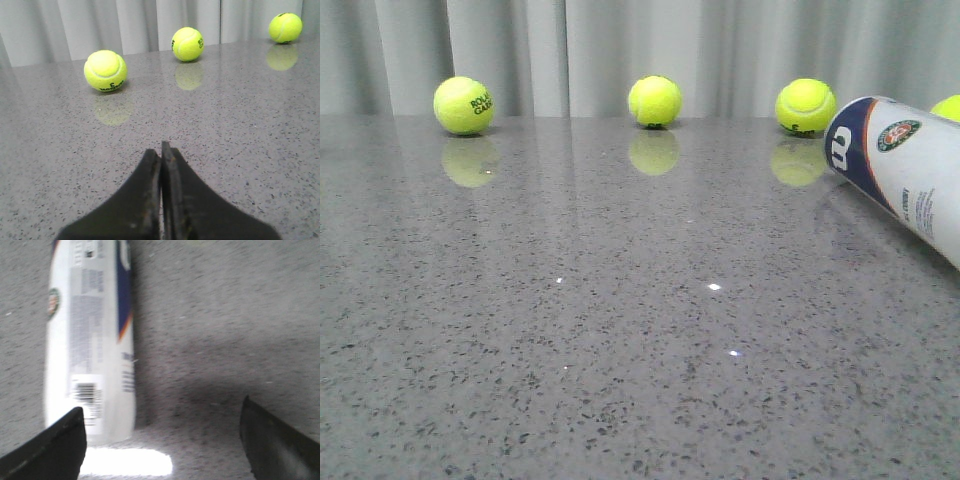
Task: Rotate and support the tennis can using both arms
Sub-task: 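Grasp the can's middle with the right gripper and lift it slightly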
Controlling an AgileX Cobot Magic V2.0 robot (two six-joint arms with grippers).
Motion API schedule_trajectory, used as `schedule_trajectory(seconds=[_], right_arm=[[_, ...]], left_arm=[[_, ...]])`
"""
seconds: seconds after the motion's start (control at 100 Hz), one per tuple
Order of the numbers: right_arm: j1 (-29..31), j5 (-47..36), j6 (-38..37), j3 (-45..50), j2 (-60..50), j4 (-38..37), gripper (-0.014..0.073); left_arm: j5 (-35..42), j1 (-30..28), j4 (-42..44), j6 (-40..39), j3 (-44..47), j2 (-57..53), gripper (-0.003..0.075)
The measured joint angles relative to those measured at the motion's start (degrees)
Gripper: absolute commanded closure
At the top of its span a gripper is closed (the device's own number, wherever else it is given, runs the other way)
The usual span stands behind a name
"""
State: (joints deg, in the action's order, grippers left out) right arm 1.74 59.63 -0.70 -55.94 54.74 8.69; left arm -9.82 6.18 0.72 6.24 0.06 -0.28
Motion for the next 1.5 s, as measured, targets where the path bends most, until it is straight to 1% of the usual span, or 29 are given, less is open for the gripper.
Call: schedule_trajectory(seconds=[0.18,0.32,0.63,0.89,0.96,1.03,1.11,1.15,1.18,1.34,1.41,1.5], right_arm=[[0.00,4.17,0.70,-5.38,8.01,7.75,-0.0026],[0.00,5.42,0.70,-8.17,14.28,11.43,-0.0026],[-2.78,2.49,1.00,-9.89,25.56,13.02,-0.0026],[-3.02,-0.15,1.00,-9.92,32.75,13.24,-0.0020],[-3.02,-0.72,1.00,-9.92,33.45,13.24,0.0024],[-3.02,-0.94,1.00,-9.92,33.57,13.24,0.0121],[-3.02,-1.06,1.00,-9.92,33.67,13.35,0.0254],[-3.02,-1.06,1.00,-9.92,33.67,13.35,0.0300],[-3.02,-1.15,1.00,-9.92,33.67,13.35,0.0318],[-3.45,0.10,2.27,-11.60,33.77,13.35,0.0328],[-4.53,1.00,4.87,-13.86,33.77,13.25,0.0328],[-6.92,1.45,10.47,-17.76,33.77,12.76,0.0328]], left_arm=[[0.00,0.00,0.00,0.00,0.00,0.00,0.0739],[0.00,0.00,0.00,0.00,0.00,0.00,0.0739],[0.00,0.00,0.00,0.00,0.00,0.00,0.0739],[0.00,0.00,0.00,0.00,0.00,0.00,0.0739],[0.00,0.00,0.00,0.00,0.00,0.00,0.0739],[0.00,0.00,0.00,0.00,0.00,0.00,0.0739],[0.00,0.00,0.00,0.00,0.00,0.00,0.0739],[0.00,0.00,0.00,0.00,0.00,0.00,0.0739],[0.00,0.00,0.00,0.00,0.00,0.00,0.0739],[0.00,0.00,0.00,0.00,0.00,0.00,0.0739],[0.00,0.00,0.00,0.00,0.00,0.00,0.0739],[0.00,0.00,0.00,0.00,0.00,0.00,0.0739]])
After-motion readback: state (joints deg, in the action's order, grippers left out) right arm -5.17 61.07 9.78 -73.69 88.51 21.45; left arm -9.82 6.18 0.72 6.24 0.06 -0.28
